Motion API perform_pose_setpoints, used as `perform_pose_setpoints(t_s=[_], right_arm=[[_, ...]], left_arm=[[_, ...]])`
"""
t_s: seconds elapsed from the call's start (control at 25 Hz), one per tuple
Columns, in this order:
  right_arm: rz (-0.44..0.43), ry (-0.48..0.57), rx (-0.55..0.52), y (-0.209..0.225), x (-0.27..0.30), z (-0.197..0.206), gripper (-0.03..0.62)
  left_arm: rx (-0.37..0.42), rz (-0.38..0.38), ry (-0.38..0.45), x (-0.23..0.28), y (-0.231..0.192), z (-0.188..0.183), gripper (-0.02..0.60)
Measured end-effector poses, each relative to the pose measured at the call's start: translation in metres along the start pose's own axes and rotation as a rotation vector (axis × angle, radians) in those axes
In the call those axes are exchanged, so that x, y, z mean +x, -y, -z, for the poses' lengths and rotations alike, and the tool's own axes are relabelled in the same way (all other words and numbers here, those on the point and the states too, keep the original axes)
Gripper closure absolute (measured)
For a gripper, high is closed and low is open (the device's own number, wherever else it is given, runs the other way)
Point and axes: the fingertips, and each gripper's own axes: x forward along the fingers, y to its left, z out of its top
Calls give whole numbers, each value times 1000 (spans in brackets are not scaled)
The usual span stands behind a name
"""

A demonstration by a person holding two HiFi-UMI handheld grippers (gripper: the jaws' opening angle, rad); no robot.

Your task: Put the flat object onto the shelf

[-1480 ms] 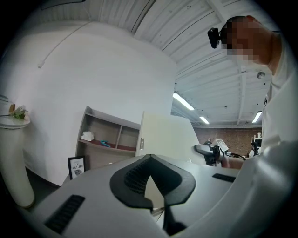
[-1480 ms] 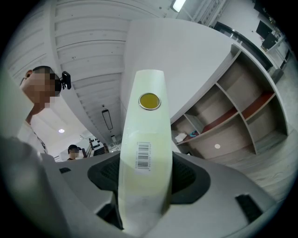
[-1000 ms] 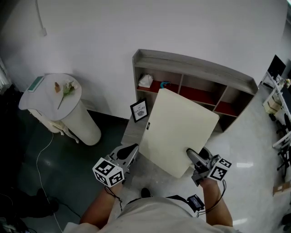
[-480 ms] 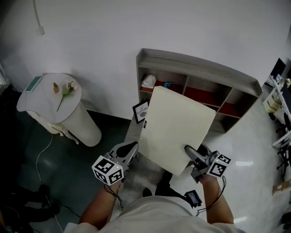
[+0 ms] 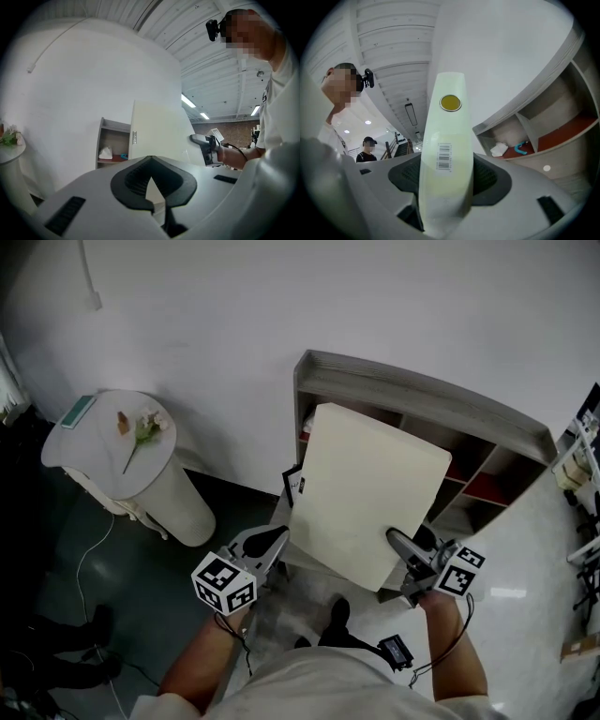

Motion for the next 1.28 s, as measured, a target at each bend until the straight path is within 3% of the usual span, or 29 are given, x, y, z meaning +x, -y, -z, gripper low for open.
perform_pose_setpoints(t_s=[0.6, 1.04, 1.28], right_arm=[[-114, 25, -162, 79, 78, -133, 306], [-225, 66, -306, 109, 119, -242, 306], [-273, 89, -346, 125, 143, -278, 306]], left_arm=[[113, -70, 72, 98, -63, -80, 568], [178, -104, 112, 171, -84, -135, 568], [208, -135, 117, 197, -97, -152, 568]])
